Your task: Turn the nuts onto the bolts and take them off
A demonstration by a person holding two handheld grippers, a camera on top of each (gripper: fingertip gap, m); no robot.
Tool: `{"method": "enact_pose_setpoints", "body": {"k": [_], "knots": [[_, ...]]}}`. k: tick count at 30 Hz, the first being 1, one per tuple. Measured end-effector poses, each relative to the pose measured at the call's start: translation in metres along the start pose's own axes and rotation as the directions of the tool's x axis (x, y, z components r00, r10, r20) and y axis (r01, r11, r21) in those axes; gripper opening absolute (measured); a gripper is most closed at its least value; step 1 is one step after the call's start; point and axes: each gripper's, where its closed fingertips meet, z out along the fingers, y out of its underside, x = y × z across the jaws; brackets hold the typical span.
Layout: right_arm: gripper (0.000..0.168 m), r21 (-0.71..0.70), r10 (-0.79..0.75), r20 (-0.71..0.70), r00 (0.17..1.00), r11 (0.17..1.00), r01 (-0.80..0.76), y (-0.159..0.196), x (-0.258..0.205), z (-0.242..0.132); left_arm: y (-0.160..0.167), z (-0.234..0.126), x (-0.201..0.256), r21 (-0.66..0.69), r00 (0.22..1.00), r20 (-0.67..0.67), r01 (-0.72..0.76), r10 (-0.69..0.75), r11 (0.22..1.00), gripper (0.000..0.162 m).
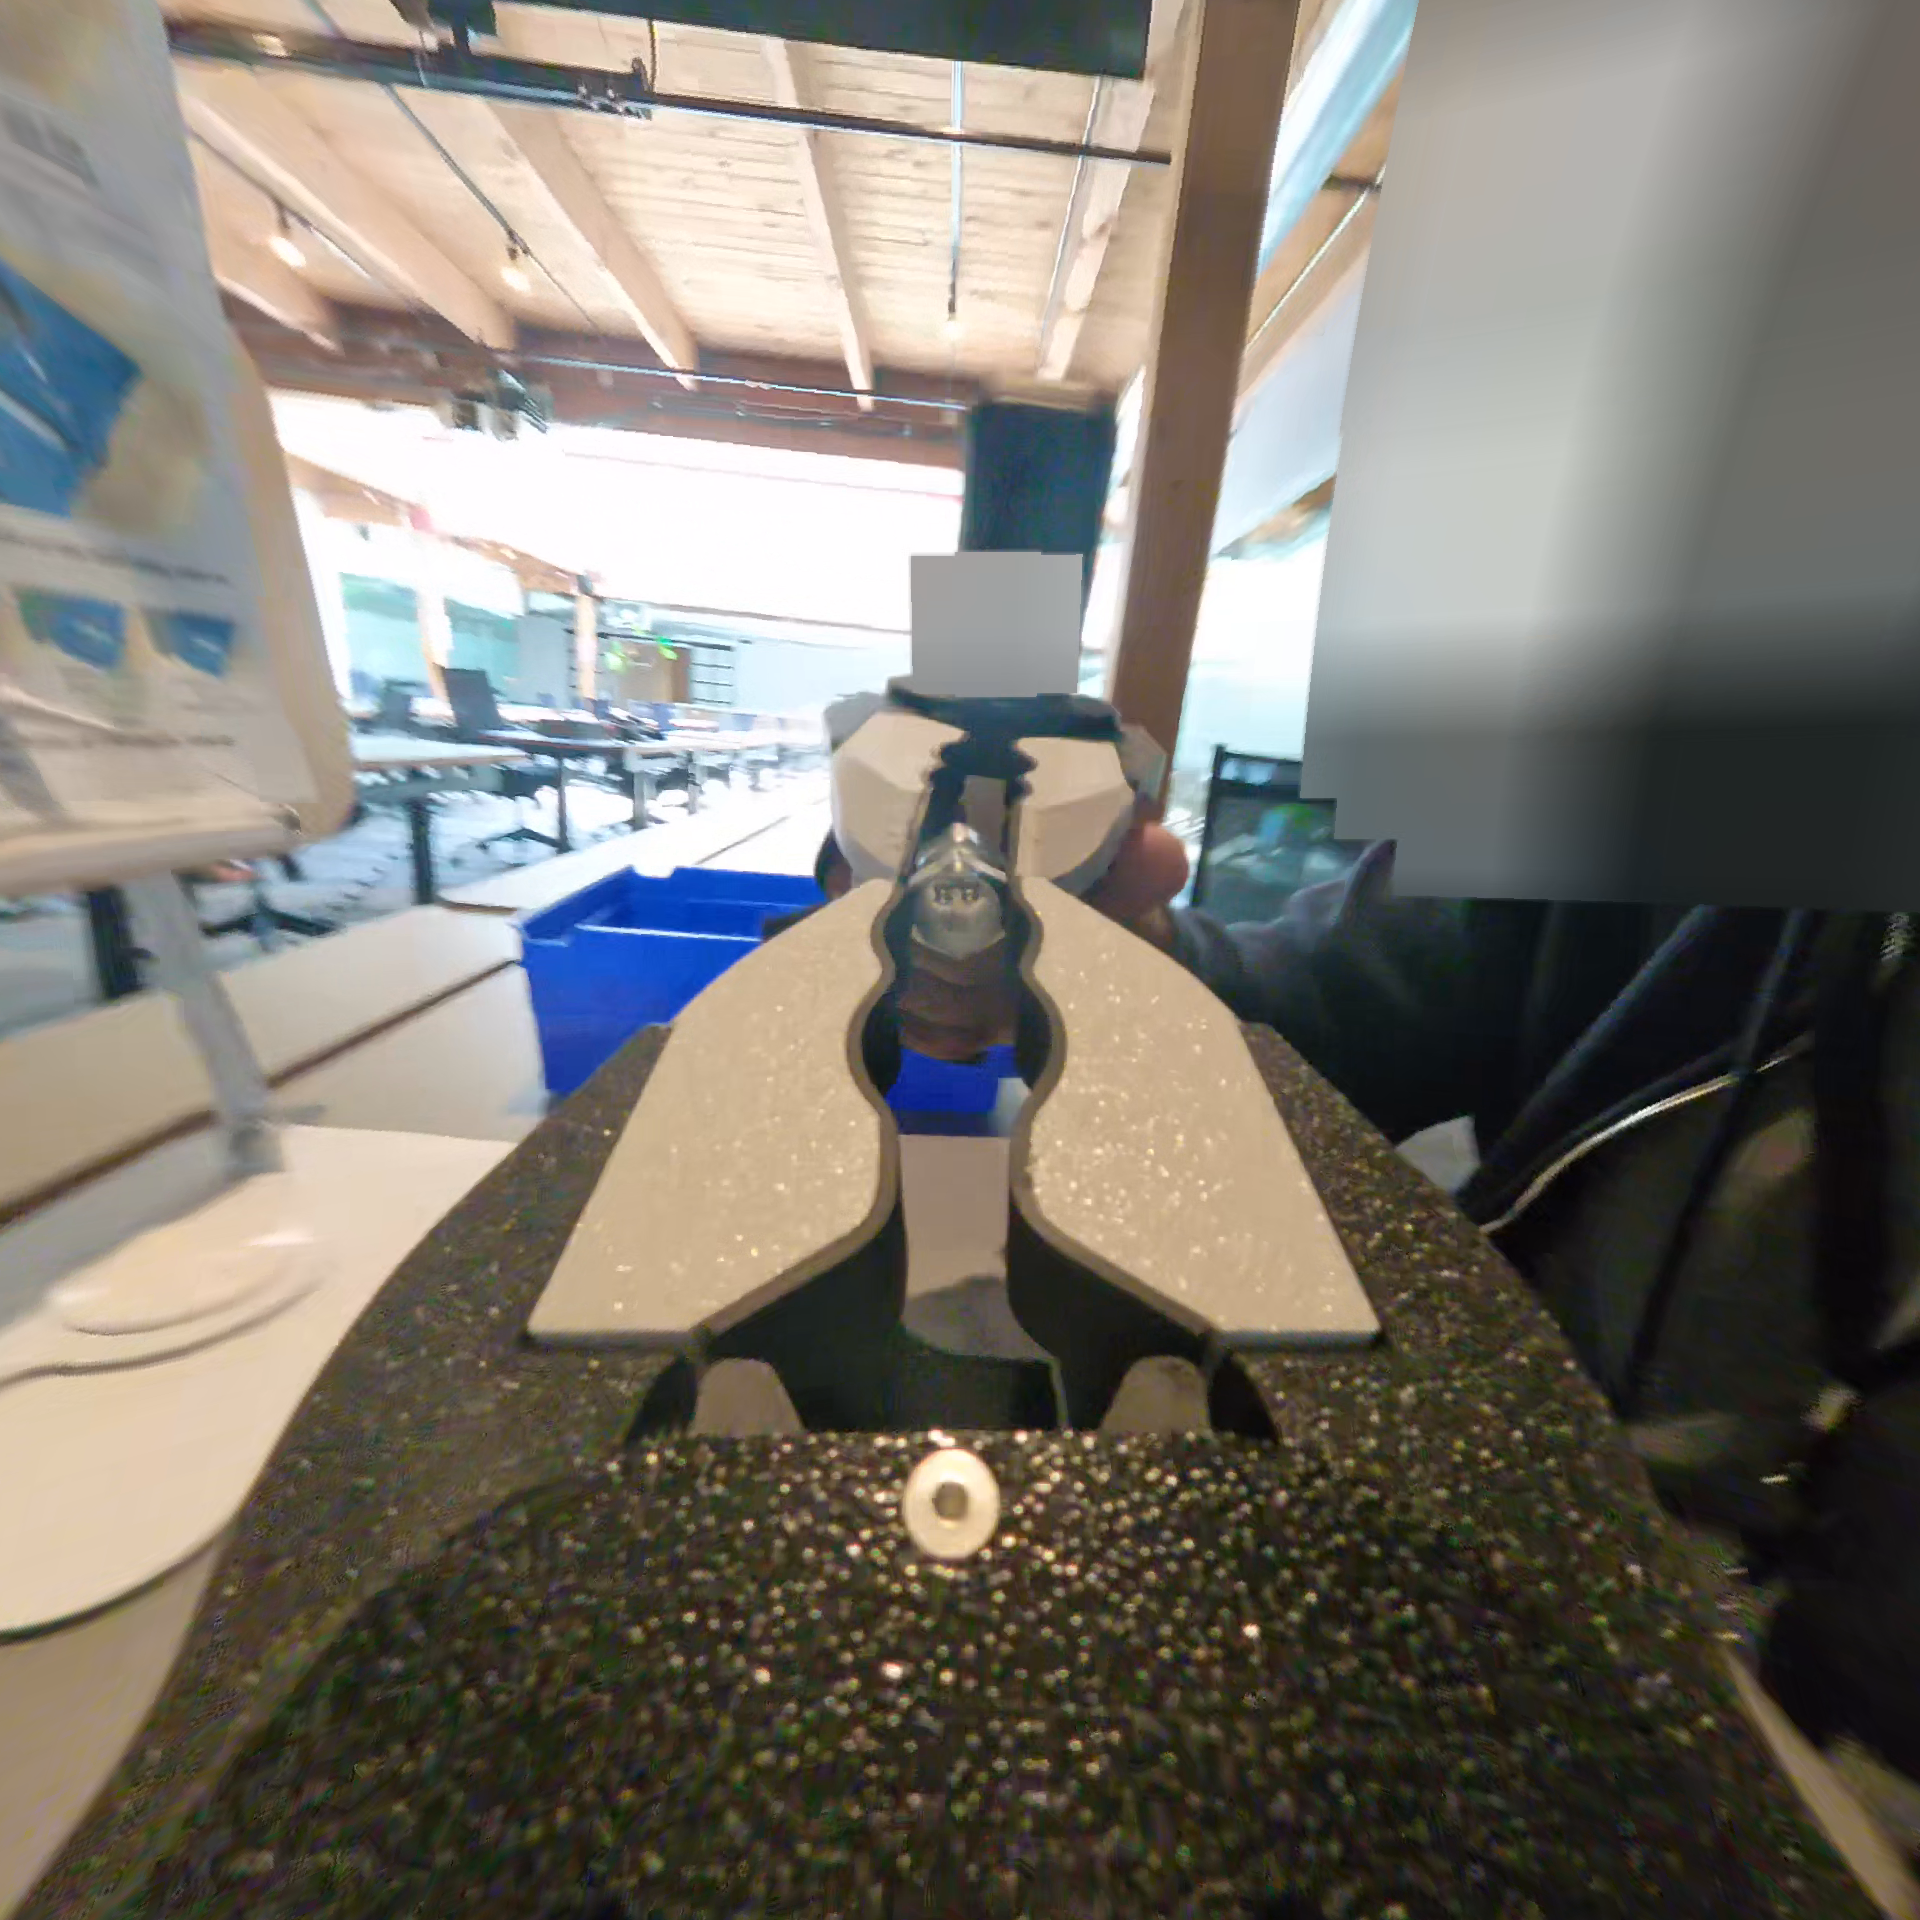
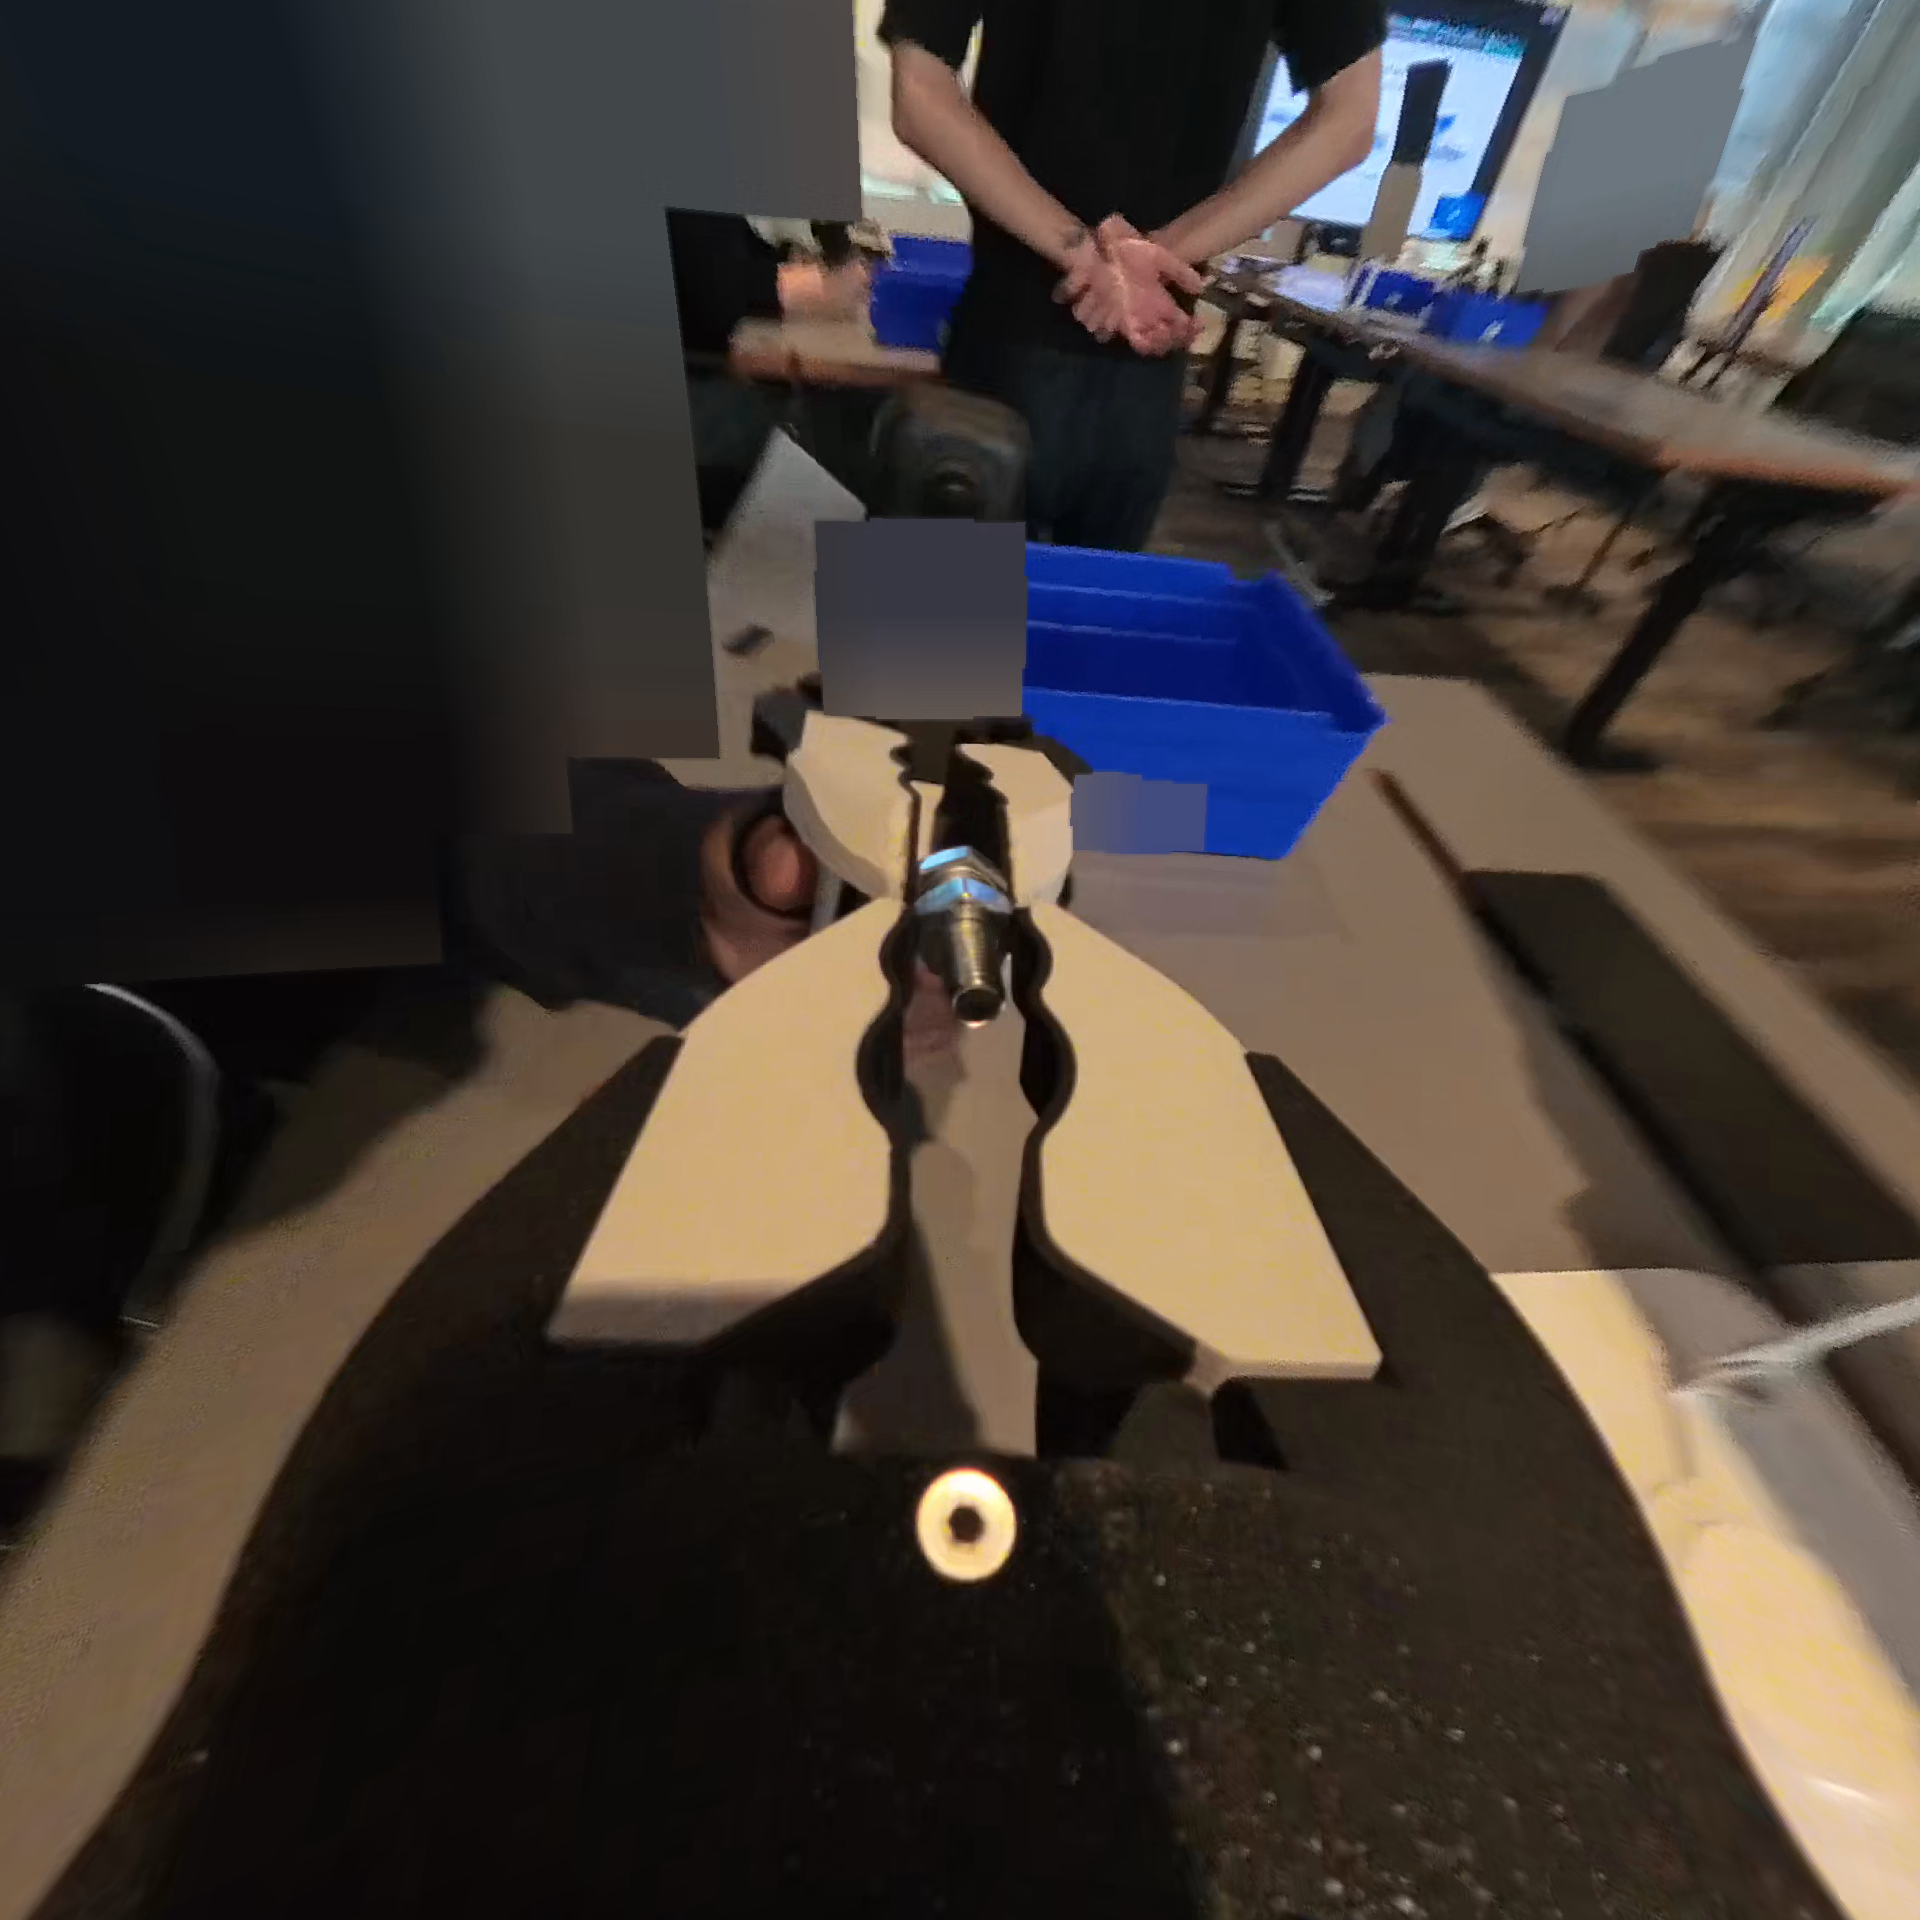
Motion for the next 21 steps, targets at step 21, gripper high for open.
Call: {"method": "enact_pose_setpoints", "body": {"k": [21], "knots": [[0.035, 0.097, 0.476, 0.195, 0.857, 0.861, -0.5, -0.006, 0.002, 0.001, -0.01, -0.01, -0.003, -0.055, 0.958, 0.1, -0.265, 0.27, 0.963, 0.017]]}}
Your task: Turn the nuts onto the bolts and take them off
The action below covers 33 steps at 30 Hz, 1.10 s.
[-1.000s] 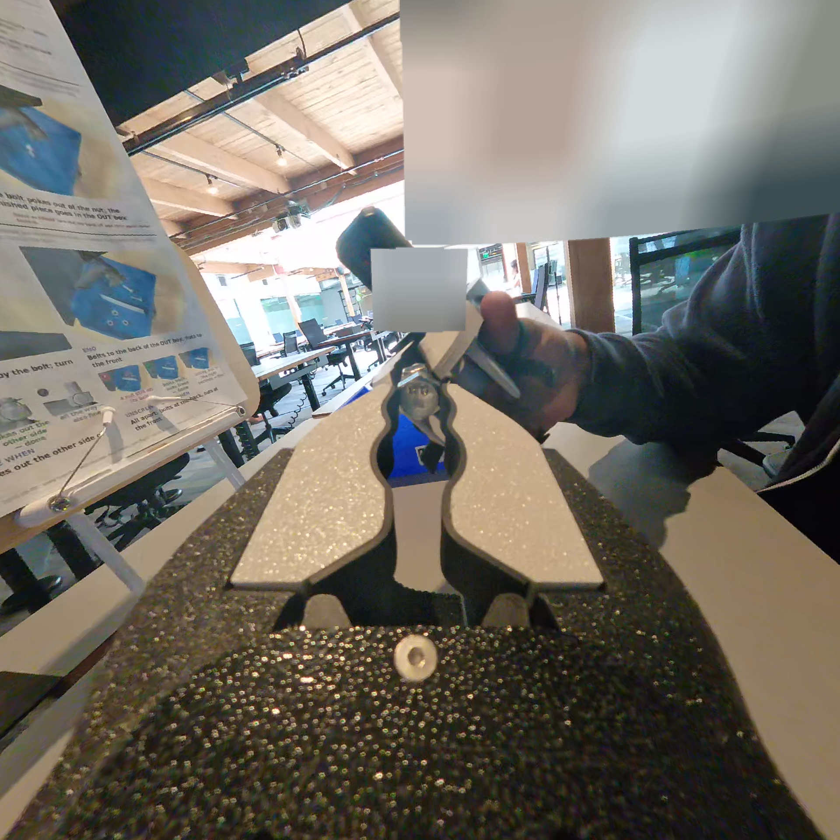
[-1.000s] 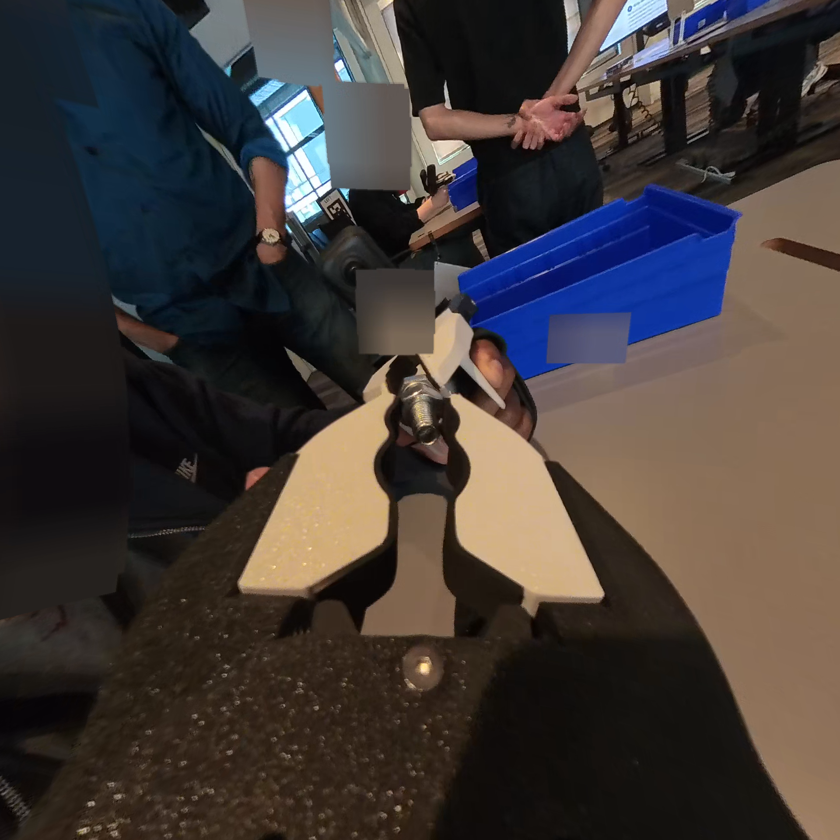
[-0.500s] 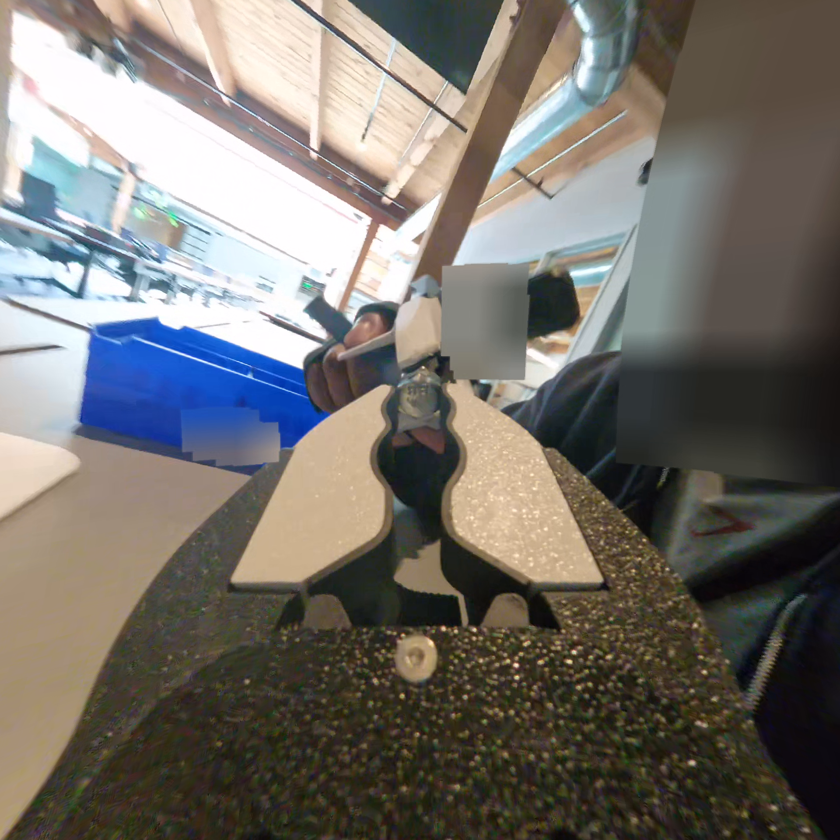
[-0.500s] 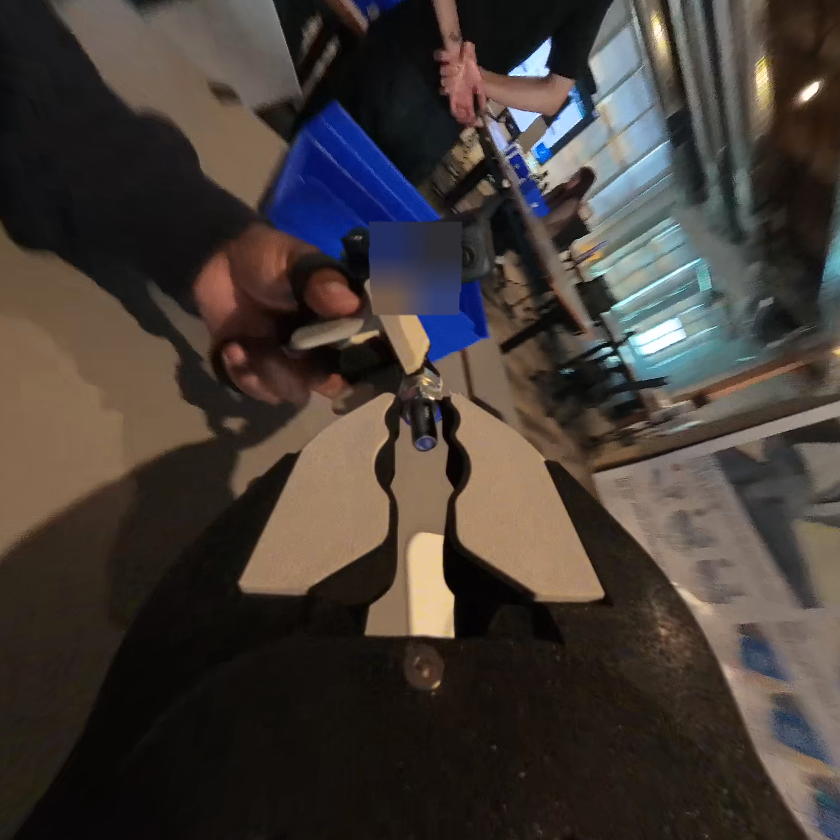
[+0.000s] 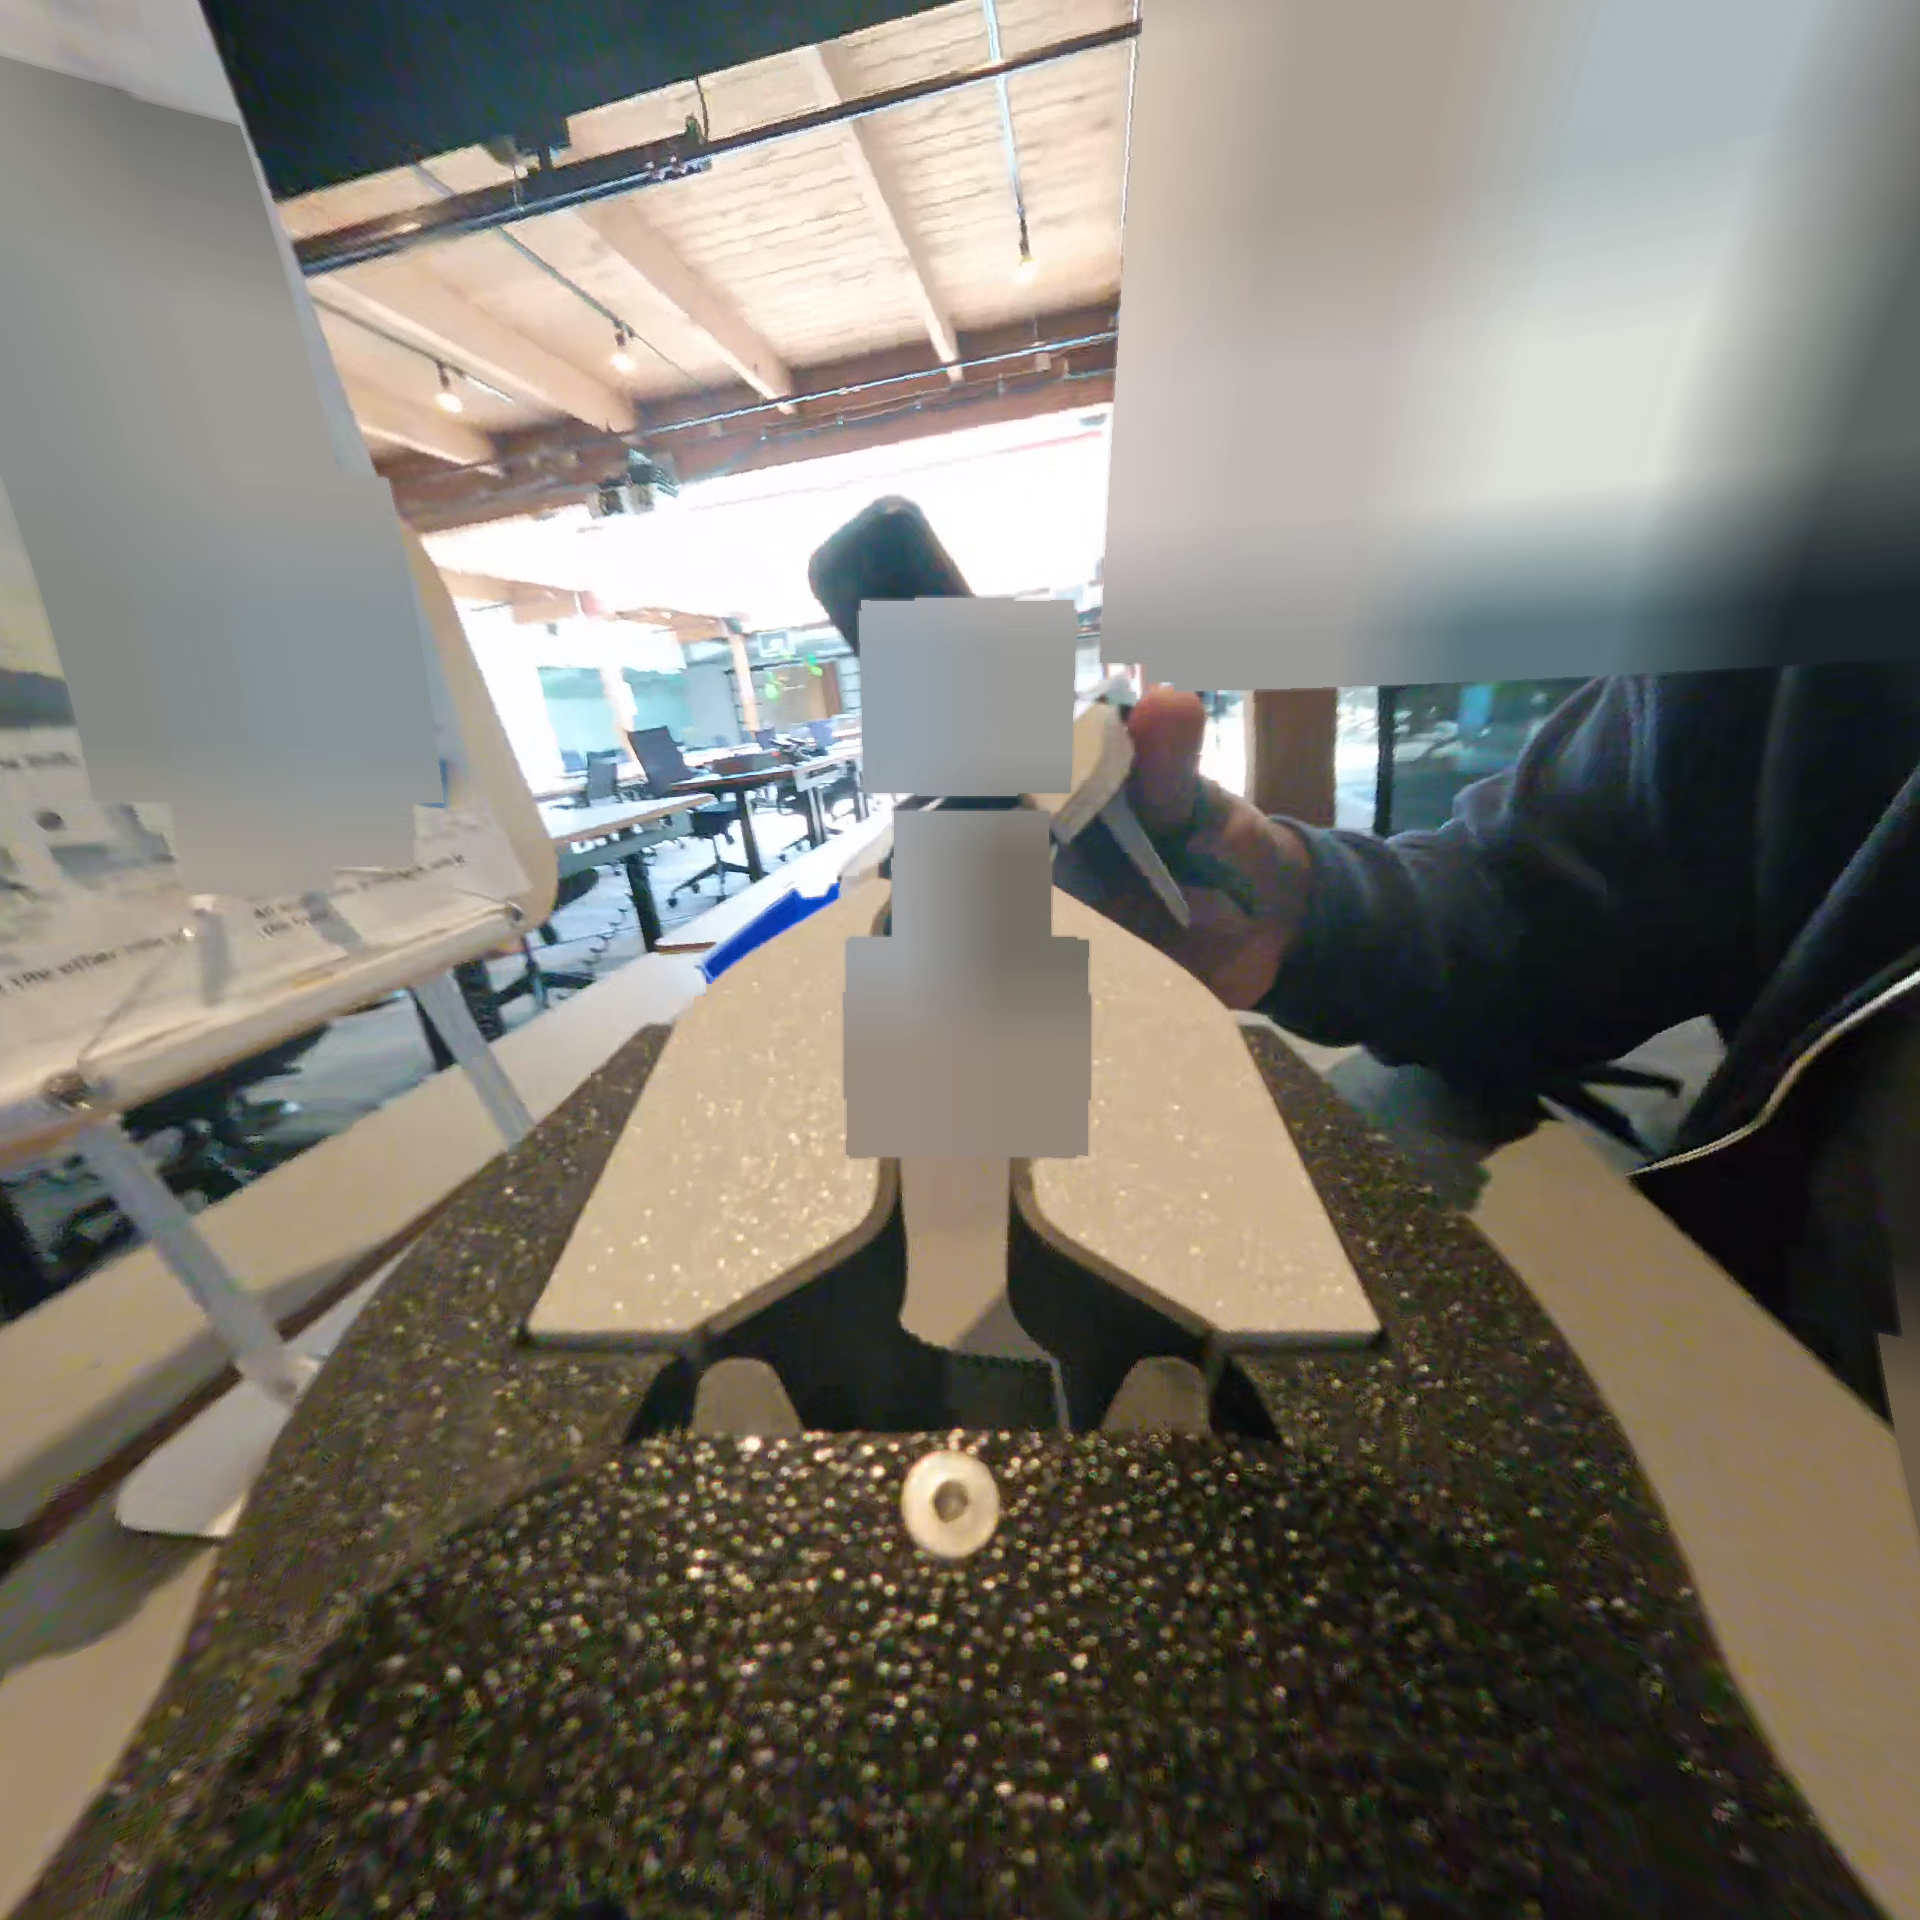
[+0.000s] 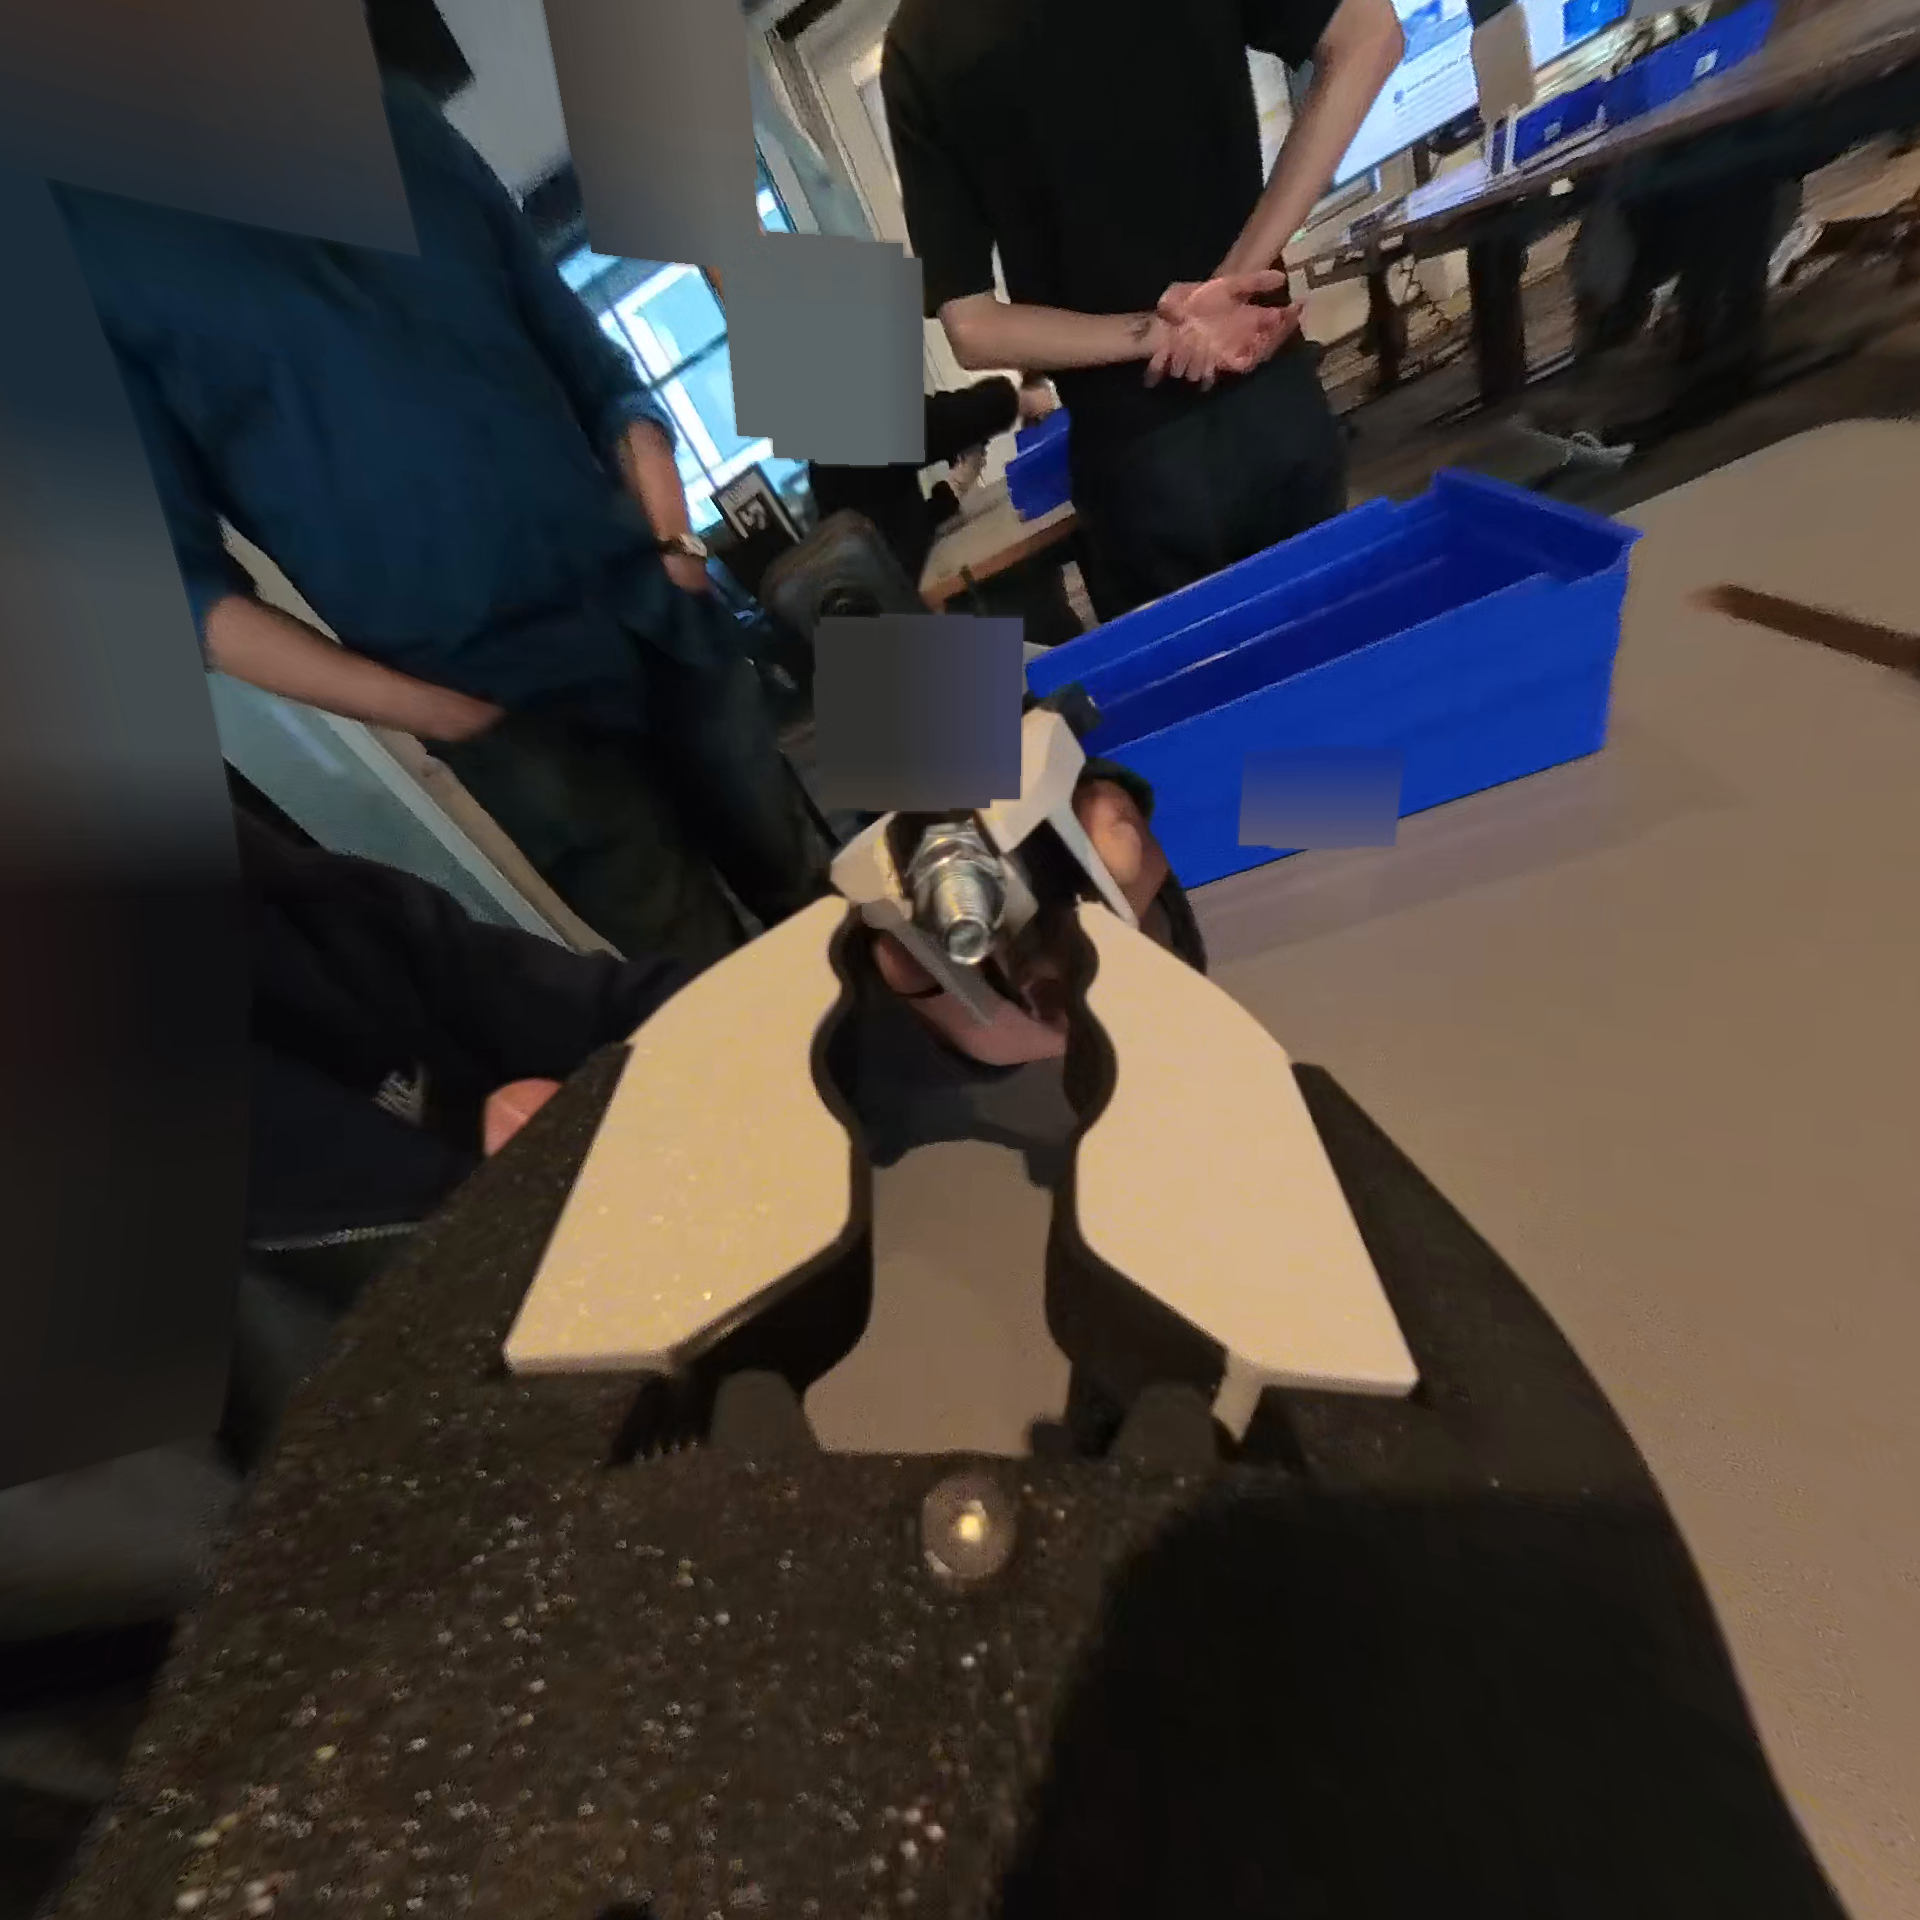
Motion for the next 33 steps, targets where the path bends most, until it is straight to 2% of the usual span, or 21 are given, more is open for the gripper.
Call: {"method": "enact_pose_setpoints", "body": {"k": [5, 8, 11, 13, 15, 17, 18, 21, 22, 23, 26, 27, 30, 31, 33], "knots": [[0.031, 0.013, 0.06, 0.017, 0.998, 0.998, -0.061, 0.003, 0.002, 0.002, 0.0, 0.002, 0.004, -0.014, 0.999, -0.003, -0.052, 0.052, 0.999, 0.016], [0.016, 0.014, 0.039, 0.031, 0.999, 0.999, -0.039, 0.003, -0.001, 0.002, 0.003, 0.003, 0.005, -0.034, 0.998, -0.003, -0.062, 0.062, 0.997, 0.016], [0.016, -0.013, -0.069, -0.011, 0.998, 0.998, 0.069, 0.004, -0.001, 0.002, 0.005, 0.003, 0.004, -0.031, 1.0, -0.017, -0.012, 0.011, 0.999, 0.017], [0.016, -0.044, -0.197, -0.046, 0.979, 0.98, 0.195, 0.004, -0.001, 0.001, 0.005, 0.004, 0.005, -0.019, 0.996, -0.045, 0.07, -0.071, 0.997, 0.016], [0.016, -0.095, -0.367, -0.083, 0.926, 0.928, 0.359, 0.006, 0.0, 0.001, 0.007, 0.004, 0.005, -0.008, 0.978, -0.097, 0.186, -0.186, 0.982, 0.016], [0.016, -0.167, -0.561, -0.133, 0.817, 0.825, 0.54, 0.008, 0.003, 0.0, 0.009, 0.003, 0.004, -0.008, 0.935, -0.149, 0.325, -0.322, 0.946, 0.016], [0.016, -0.21, -0.672, -0.15, 0.725, 0.738, 0.641, 0.009, 0.004, 0.0, 0.011, 0.003, 0.005, -0.008, 0.899, -0.186, 0.401, -0.396, 0.916, 0.016], [0.017, -0.396, -0.92, -0.192, 0.342, 0.391, 0.831, 0.014, 0.012, -0.002, 0.018, 0.003, 0.002, -0.01, 0.826, -0.219, 0.531, -0.52, 0.847, 0.016], [0.018, -0.425, -0.941, -0.201, 0.272, 0.334, 0.841, 0.015, 0.013, -0.001, 0.019, 0.003, 0.001, -0.007, 0.832, -0.211, 0.523, -0.513, 0.852, 0.016], [0.026, -0.417, -0.934, -0.21, 0.288, 0.352, 0.838, 0.016, 0.012, 0.0, 0.019, 0.003, 0.0, 0.001, 0.854, -0.193, 0.492, -0.483, 0.87, 0.016], [0.047, -0.282, -0.791, -0.244, 0.561, 0.611, 0.74, 0.009, 0.008, 0.003, 0.011, 0.001, -0.004, 0.03, 0.929, -0.124, 0.355, -0.349, 0.934, 0.016], [0.048, -0.224, -0.718, -0.249, 0.65, 0.695, 0.683, 0.004, 0.007, 0.001, 0.008, -0.001, -0.005, 0.038, 0.949, -0.103, 0.304, -0.299, 0.952, 0.016], [0.044, -0.028, -0.41, -0.175, 0.895, 0.911, 0.412, -0.008, 0.001, -0.003, 0.0, -0.006, -0.007, 0.057, 0.984, -0.05, 0.176, -0.173, 0.983, 0.016], [0.042, 0.014, -0.287, -0.12, 0.95, 0.957, 0.291, -0.009, -0.001, -0.003, -0.002, -0.007, -0.006, 0.059, 0.99, -0.038, 0.138, -0.136, 0.989, 0.017], [0.041, 0.071, -0.069, -0.007, 0.998, 0.995, 0.069, -0.01, -0.004, -0.002, -0.003, -0.007, -0.005, 0.052, 0.997, -0.02, 0.071, -0.07, 0.996, 0.017]]}}
